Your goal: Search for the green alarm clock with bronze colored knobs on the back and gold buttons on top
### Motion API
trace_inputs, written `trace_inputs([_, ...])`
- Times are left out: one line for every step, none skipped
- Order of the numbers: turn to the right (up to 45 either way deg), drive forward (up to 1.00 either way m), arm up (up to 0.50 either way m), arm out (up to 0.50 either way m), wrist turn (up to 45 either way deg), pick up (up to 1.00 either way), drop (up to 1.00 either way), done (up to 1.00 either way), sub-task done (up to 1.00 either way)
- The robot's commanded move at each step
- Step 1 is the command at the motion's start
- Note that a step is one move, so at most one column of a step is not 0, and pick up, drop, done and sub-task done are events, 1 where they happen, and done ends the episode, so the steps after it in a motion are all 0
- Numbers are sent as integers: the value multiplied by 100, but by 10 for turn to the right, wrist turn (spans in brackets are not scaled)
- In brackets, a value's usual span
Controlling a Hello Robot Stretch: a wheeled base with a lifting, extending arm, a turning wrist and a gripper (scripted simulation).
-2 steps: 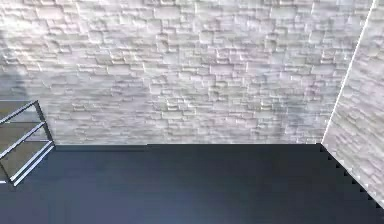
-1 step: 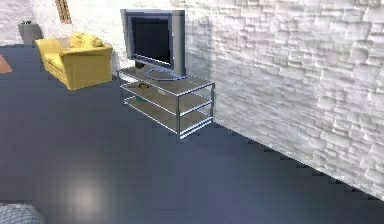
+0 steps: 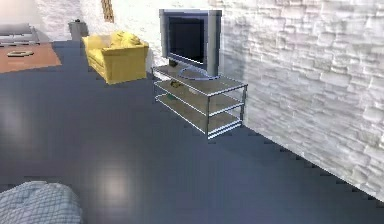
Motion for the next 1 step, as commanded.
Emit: trace_inputs([0,100,0,0,0,0,0,0,0])
